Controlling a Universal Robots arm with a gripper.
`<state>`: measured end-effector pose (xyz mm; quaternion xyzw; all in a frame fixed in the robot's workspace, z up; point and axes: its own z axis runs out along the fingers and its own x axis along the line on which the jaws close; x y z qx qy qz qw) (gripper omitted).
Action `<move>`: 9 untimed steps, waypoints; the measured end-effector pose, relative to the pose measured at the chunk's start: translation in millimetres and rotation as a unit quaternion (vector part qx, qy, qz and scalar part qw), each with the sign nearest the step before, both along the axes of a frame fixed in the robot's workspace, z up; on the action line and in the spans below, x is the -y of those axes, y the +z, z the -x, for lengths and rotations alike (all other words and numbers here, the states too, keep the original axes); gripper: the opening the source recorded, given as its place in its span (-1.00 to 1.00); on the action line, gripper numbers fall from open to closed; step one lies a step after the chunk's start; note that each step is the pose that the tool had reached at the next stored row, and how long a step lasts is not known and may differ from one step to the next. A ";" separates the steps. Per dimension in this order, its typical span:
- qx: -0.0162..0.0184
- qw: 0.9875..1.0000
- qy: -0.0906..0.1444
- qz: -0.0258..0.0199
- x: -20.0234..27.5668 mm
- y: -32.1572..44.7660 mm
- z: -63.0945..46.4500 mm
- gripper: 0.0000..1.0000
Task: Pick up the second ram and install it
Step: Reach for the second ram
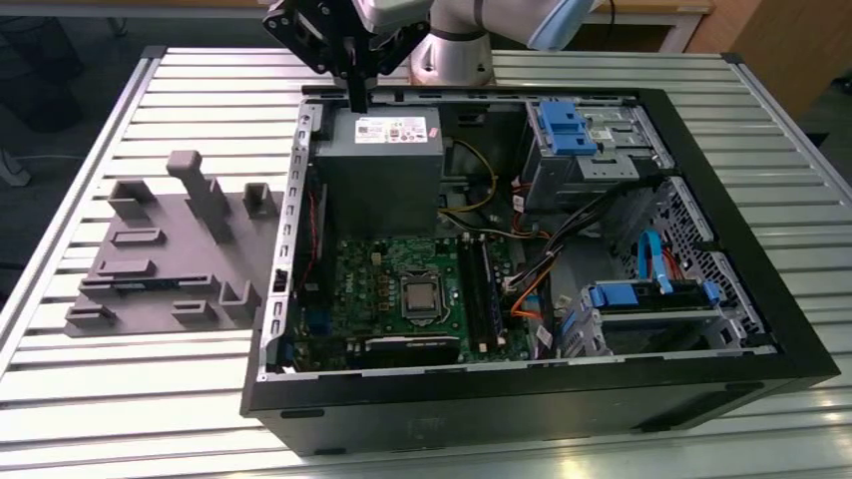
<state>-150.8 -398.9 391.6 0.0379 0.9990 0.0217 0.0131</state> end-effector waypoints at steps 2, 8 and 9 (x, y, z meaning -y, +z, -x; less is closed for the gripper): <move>0.000 1.000 0.000 0.000 0.0 0.0 0.9 -0.79; 0.000 1.000 0.000 0.000 0.0 -0.5 2.7 -0.79; 0.000 1.000 0.000 0.000 0.0 -0.6 3.0 -0.79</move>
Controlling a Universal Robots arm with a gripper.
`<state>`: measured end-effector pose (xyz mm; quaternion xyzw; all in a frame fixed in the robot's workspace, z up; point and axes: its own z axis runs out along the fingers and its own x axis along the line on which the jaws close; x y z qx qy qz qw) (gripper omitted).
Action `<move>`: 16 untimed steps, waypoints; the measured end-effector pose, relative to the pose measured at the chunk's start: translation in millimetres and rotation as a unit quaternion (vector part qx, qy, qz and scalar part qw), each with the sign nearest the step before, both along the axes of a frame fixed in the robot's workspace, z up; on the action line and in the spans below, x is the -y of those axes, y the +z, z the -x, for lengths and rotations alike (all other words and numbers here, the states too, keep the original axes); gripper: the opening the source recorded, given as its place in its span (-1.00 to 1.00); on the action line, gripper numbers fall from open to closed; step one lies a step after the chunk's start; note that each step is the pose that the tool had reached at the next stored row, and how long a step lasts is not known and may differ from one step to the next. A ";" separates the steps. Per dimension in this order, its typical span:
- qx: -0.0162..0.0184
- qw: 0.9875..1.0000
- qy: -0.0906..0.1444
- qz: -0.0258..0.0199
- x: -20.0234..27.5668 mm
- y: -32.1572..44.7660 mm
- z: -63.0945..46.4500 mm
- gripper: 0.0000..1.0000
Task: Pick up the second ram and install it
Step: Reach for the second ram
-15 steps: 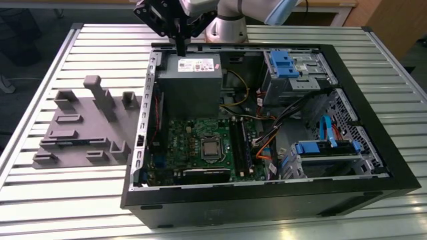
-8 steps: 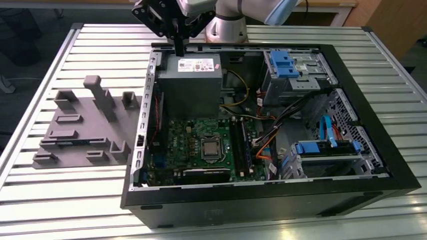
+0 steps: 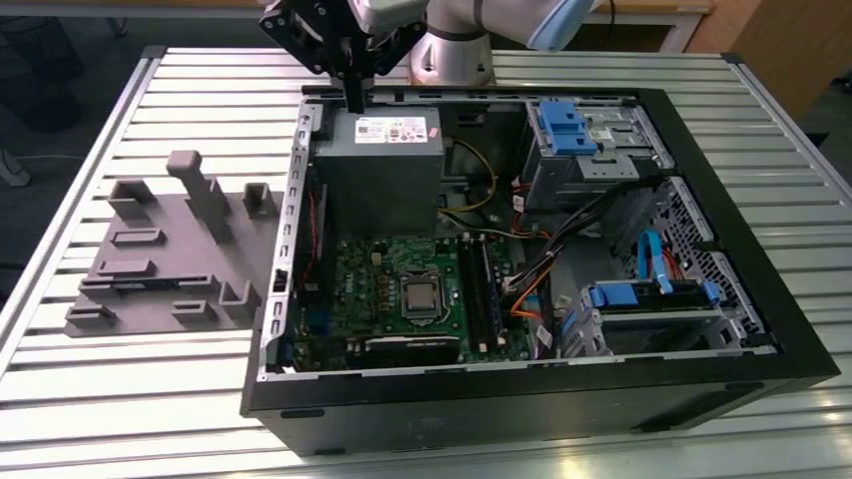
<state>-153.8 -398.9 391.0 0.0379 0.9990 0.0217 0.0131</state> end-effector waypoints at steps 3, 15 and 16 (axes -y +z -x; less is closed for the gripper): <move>0.000 1.000 0.000 0.000 0.0 -0.1 0.8 -0.79; 0.000 1.000 0.000 0.000 0.0 -0.9 4.4 -0.79; 0.000 1.000 0.000 0.000 0.0 -0.9 4.7 -0.79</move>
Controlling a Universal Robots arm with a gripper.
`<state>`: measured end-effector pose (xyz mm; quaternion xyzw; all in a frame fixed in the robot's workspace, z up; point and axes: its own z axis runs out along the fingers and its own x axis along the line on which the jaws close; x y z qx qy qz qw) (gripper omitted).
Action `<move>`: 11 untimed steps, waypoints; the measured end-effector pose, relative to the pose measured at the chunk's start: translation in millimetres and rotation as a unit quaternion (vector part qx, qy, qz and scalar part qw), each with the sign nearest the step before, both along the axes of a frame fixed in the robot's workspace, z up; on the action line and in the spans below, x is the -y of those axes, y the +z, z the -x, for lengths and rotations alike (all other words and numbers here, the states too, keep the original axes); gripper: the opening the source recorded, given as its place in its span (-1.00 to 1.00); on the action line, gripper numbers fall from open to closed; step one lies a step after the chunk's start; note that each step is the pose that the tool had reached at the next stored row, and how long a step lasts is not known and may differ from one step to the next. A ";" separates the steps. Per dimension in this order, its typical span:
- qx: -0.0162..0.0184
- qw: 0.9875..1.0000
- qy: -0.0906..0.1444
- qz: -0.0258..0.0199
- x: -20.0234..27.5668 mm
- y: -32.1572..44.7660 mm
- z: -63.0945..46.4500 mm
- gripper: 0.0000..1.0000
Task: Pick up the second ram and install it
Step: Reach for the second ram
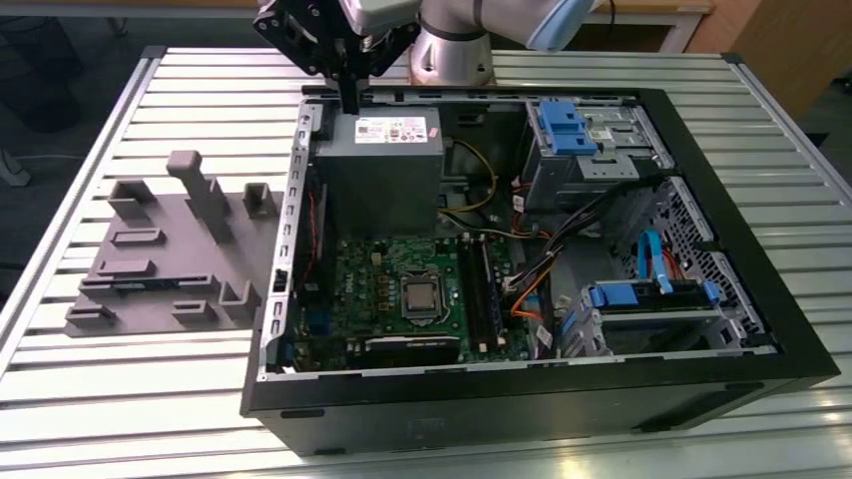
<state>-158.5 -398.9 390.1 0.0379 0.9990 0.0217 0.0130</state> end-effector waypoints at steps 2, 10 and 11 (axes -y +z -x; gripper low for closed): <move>0.000 1.000 0.000 0.000 0.0 -0.1 0.7 -0.79; 0.000 1.000 0.000 0.000 0.0 -0.4 3.7 -0.79; 0.000 1.000 0.000 0.000 0.0 -0.5 4.1 -0.79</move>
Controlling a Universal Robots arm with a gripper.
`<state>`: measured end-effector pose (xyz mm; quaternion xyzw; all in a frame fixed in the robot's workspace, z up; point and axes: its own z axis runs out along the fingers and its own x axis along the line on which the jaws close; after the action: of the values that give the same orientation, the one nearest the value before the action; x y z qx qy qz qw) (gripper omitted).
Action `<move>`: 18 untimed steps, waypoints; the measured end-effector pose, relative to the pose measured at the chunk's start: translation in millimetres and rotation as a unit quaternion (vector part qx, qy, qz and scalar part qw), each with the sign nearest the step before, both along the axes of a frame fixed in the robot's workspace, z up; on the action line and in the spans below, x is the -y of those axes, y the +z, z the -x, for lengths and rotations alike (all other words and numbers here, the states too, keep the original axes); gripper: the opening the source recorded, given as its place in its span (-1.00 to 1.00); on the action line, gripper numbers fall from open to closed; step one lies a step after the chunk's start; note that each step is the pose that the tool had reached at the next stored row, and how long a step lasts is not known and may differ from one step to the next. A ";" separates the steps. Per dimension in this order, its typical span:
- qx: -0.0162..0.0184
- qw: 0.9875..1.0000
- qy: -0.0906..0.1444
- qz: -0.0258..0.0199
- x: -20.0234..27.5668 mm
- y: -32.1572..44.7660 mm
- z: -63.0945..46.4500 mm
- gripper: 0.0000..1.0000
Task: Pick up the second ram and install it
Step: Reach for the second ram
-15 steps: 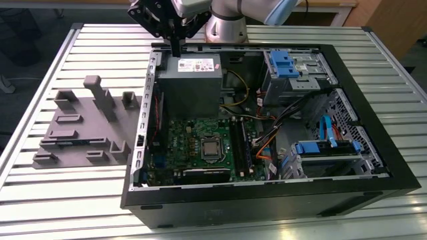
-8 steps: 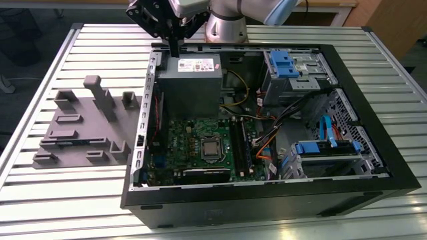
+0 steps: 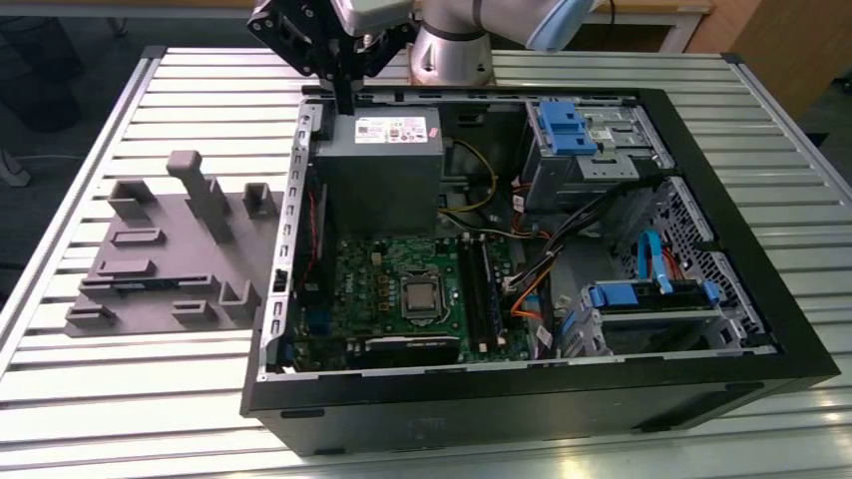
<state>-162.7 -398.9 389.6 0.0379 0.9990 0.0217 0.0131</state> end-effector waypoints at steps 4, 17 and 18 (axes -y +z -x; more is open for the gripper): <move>0.000 1.000 0.000 0.000 0.0 -0.2 1.6 -0.79; 0.000 1.000 0.000 0.000 0.0 -1.1 6.3 -0.79; 0.000 1.000 0.000 0.000 0.0 -1.2 6.7 -0.79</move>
<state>-169.4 -398.9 388.4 0.0379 0.9990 0.0217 0.0130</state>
